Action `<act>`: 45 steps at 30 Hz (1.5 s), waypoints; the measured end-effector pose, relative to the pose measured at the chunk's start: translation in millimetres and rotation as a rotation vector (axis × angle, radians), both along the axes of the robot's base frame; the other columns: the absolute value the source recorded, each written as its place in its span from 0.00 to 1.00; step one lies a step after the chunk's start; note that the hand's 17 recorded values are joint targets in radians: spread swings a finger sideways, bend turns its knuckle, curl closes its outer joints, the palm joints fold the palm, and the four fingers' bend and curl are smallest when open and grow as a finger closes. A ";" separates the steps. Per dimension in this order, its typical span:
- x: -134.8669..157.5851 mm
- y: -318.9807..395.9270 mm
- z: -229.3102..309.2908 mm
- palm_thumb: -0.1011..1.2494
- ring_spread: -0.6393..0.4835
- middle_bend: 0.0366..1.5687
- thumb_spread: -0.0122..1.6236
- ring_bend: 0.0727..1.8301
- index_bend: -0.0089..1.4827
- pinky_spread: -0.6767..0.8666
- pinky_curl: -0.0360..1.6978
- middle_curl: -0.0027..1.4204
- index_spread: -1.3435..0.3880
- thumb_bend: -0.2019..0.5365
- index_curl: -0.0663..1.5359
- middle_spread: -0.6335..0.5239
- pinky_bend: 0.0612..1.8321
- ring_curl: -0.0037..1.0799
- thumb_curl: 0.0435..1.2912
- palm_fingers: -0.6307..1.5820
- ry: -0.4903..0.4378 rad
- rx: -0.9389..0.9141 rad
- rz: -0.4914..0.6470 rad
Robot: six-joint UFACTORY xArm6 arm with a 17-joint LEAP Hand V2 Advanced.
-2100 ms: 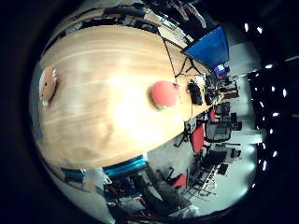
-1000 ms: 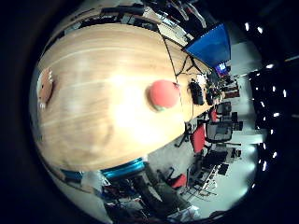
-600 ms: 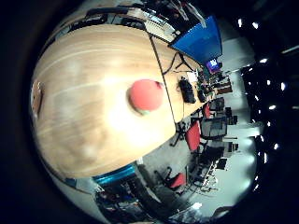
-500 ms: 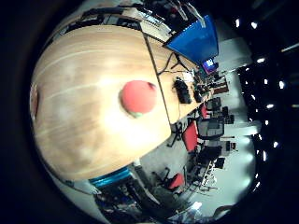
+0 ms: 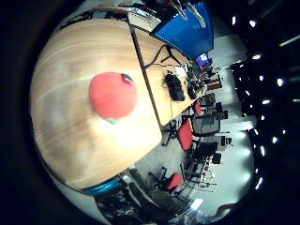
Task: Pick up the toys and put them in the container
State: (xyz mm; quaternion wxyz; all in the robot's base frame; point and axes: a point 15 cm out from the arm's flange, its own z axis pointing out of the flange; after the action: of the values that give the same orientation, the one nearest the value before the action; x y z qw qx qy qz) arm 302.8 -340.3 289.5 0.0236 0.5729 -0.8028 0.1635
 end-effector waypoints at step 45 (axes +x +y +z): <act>-9.4 -113.0 -109.5 0.23 0.48 0.11 0.58 0.33 0.07 0.64 0.22 0.25 0.52 0.23 0.16 0.45 0.41 0.26 0.20 0.40 0.143 0.225 -0.094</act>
State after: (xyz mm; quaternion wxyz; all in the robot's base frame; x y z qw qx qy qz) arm 293.4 -453.3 180.0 0.0242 0.5437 -0.8384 0.0300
